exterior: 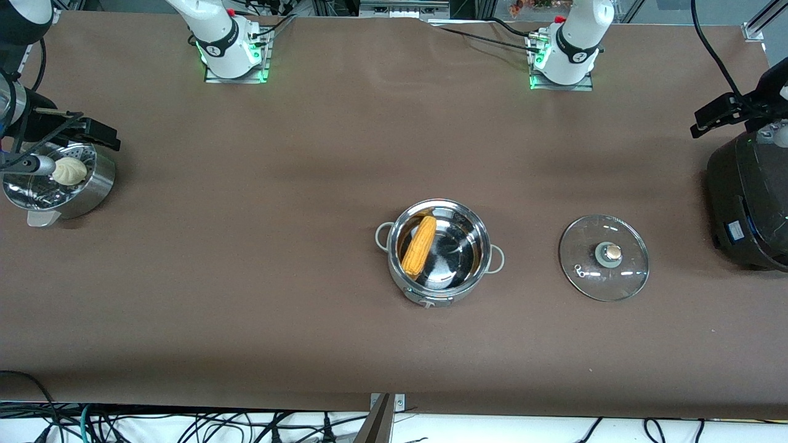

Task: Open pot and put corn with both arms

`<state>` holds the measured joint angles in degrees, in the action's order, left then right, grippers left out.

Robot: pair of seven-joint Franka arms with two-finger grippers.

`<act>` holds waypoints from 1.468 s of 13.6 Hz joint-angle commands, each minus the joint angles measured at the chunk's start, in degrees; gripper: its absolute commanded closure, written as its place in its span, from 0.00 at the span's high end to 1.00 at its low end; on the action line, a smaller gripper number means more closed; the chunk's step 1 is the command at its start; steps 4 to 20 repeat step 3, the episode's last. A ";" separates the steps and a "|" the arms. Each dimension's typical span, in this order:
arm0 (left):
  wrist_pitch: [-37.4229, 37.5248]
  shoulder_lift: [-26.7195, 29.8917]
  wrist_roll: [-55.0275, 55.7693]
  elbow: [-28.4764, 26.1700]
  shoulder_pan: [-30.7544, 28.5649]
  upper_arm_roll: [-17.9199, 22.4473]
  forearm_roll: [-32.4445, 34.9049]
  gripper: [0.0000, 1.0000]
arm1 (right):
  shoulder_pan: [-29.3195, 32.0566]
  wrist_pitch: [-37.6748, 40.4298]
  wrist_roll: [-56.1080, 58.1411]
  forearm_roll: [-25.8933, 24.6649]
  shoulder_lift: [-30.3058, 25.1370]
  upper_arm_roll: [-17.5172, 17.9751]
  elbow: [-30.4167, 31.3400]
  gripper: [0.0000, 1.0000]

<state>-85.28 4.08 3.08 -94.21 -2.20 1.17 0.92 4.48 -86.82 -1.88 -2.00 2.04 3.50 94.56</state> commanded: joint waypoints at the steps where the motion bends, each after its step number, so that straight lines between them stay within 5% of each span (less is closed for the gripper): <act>1: 1.26 -0.74 0.44 1.83 0.27 -0.02 -0.66 1.00 | 0.27 0.33 1.09 0.77 0.77 0.10 -2.18 1.00; 20: 1.26 -0.74 0.52 1.83 0.27 -0.02 -0.66 1.00 | 0.44 0.24 1.09 0.68 0.94 0.01 -2.27 1.00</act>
